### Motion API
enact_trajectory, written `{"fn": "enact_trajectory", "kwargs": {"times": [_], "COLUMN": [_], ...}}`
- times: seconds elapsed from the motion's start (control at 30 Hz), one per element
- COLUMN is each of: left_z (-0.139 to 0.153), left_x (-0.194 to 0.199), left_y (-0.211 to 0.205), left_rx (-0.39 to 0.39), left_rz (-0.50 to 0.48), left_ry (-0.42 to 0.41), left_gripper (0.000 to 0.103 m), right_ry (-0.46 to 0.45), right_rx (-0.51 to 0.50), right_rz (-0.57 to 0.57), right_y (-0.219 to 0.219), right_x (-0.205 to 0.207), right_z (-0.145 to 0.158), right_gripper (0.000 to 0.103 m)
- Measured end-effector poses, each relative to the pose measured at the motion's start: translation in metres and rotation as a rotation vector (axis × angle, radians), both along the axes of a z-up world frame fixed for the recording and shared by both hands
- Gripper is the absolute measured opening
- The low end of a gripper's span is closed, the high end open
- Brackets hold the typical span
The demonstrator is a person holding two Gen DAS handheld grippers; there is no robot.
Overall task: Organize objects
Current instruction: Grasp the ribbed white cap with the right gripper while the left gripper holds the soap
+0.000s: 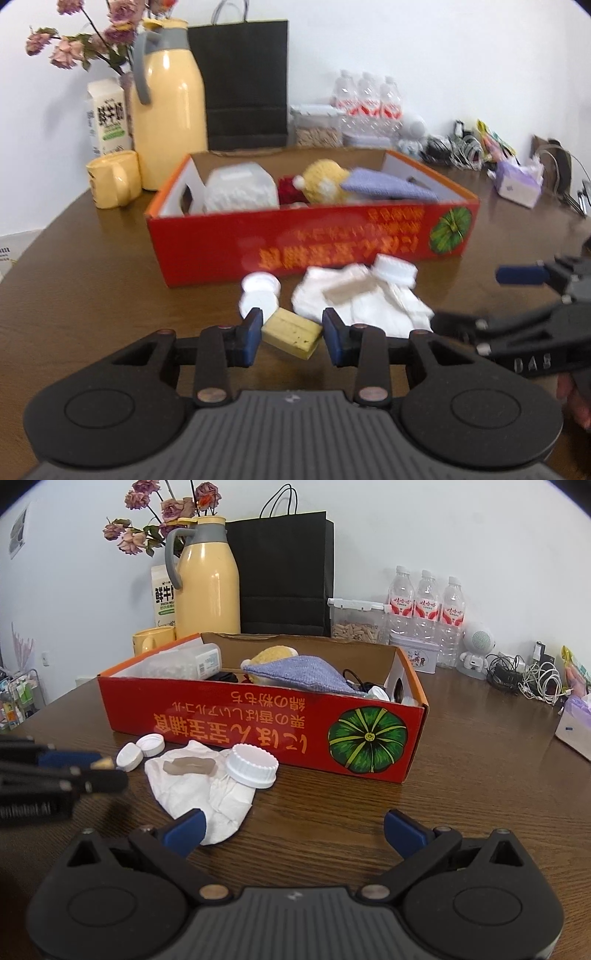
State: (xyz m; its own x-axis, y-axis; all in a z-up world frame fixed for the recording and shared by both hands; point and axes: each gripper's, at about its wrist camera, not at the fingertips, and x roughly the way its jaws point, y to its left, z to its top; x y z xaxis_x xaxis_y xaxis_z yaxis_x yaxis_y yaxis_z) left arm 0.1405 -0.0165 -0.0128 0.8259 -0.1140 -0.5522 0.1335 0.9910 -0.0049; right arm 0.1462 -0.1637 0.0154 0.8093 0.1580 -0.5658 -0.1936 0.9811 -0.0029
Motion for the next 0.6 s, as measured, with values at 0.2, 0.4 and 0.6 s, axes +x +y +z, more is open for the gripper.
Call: {"fn": "enact_trajectory", "kwargs": {"times": [0.2, 0.4, 0.6], "left_z": [0.015, 0.009, 0.003], "left_x": [0.02, 0.03, 0.031], "left_y": [0.013, 0.021, 0.026], "left_rx": [-0.018, -0.012, -0.017], "left_rz": [0.056, 0.122, 0.131], "left_ry": [-0.04, -0.082, -0.075], "left_gripper": [0.036, 0.036, 0.036], "right_ry": [0.015, 0.02, -0.012], "right_rx": [0.001, 0.003, 0.028], "right_rz": [-0.009, -0.007, 0.014], "right_y": [0.0, 0.002, 0.005], "right_x": [0.003, 0.006, 0.011], "right_z": [-0.001, -0.002, 0.004], "right_gripper": [0.103, 0.103, 0.099]}}
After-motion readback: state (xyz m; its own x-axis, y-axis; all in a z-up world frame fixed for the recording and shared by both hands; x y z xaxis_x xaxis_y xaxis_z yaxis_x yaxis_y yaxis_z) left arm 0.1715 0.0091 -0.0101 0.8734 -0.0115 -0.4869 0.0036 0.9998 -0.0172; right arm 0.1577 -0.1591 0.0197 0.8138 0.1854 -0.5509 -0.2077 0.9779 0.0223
